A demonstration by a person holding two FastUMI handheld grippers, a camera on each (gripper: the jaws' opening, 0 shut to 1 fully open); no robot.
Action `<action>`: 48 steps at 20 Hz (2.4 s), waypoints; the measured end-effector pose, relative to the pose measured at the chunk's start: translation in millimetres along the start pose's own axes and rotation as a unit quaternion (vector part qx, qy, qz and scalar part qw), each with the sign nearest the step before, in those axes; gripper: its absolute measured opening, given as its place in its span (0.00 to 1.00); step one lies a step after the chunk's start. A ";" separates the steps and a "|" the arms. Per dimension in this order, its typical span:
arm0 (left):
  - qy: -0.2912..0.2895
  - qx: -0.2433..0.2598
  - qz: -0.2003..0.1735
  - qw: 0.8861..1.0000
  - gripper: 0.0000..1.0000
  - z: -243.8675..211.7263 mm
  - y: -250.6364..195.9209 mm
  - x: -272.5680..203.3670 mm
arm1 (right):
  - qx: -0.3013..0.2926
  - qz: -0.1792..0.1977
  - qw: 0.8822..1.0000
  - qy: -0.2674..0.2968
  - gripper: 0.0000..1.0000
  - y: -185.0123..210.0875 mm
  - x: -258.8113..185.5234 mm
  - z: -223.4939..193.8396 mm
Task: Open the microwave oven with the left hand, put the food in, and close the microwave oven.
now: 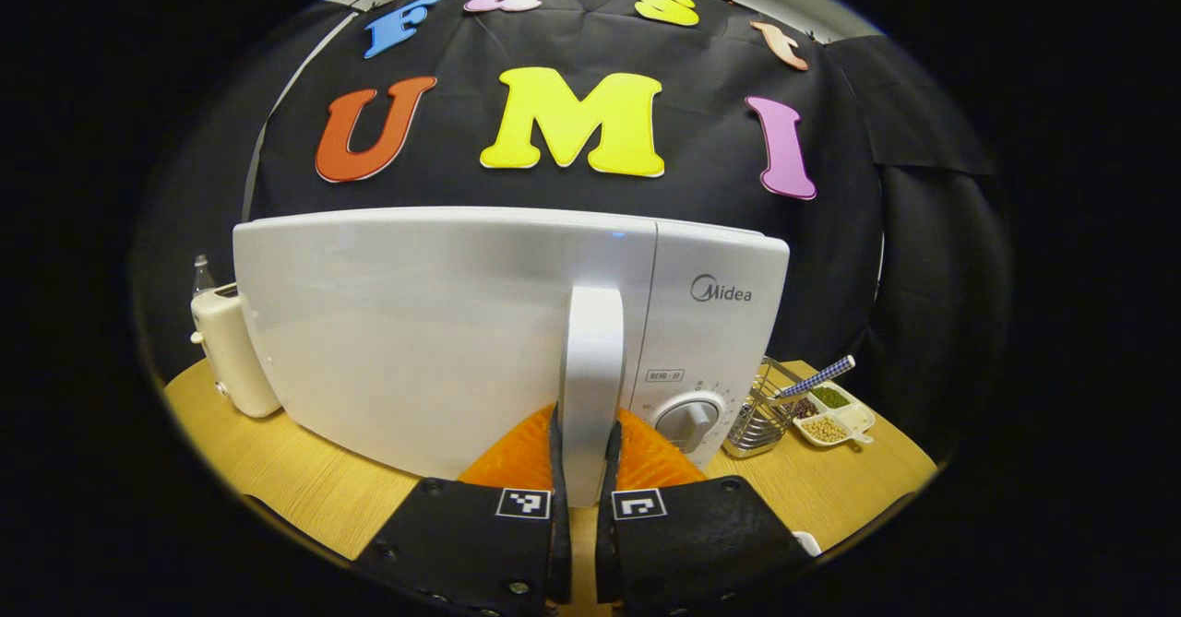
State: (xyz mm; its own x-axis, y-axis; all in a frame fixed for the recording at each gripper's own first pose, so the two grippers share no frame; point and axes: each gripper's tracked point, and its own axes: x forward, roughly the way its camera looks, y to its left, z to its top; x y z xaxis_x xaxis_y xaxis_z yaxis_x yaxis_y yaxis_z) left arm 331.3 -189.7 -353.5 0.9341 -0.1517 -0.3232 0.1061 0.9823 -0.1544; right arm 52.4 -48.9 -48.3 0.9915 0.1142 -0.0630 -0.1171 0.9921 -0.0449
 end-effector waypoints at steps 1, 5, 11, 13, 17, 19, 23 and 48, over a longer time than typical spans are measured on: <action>0.002 -0.003 -0.005 1.000 0.11 -0.8 -0.2 -1.9 | 0.001 0.001 1.000 -0.003 1.00 0.0 -1.3 0.4; -0.017 0.019 -0.002 1.000 0.10 -3.8 4.0 -22.3 | 0.007 0.001 1.000 -0.005 0.92 -0.1 -2.9 -1.3; -0.028 0.020 -0.046 0.998 0.10 -13.3 13.0 -67.2 | 0.011 0.005 1.000 0.003 0.92 15.3 -7.7 -8.4; -0.026 0.019 -0.054 0.998 0.10 -16.9 17.0 -81.0 | 0.007 0.012 1.000 0.005 0.92 26.5 -13.3 -9.5; -0.042 0.042 -0.061 0.996 0.12 -21.9 31.8 -111.8 | -0.004 0.018 1.000 0.002 1.00 42.3 -25.0 -13.3; -0.038 0.038 -0.063 0.997 0.12 -26.5 41.6 -129.5 | -0.004 0.025 1.000 0.001 0.93 50.2 -29.2 -14.9; -0.036 0.037 -0.064 0.997 0.12 -33.1 66.8 -165.9 | -0.011 0.036 0.999 0.010 0.92 66.8 -34.2 -23.9; -0.065 0.010 0.093 0.994 0.94 -1.5 260.1 -415.8 | -0.046 0.062 0.991 0.113 1.00 120.5 16.5 -99.5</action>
State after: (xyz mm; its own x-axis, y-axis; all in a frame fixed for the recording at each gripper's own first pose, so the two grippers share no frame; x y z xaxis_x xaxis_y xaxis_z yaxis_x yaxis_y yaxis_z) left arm -30.0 128.7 -260.7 0.9741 0.0466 -0.2214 -0.0668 0.9941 -0.0849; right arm 49.0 67.4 -153.9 0.9325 0.2097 -0.2941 -0.2517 0.9612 -0.1128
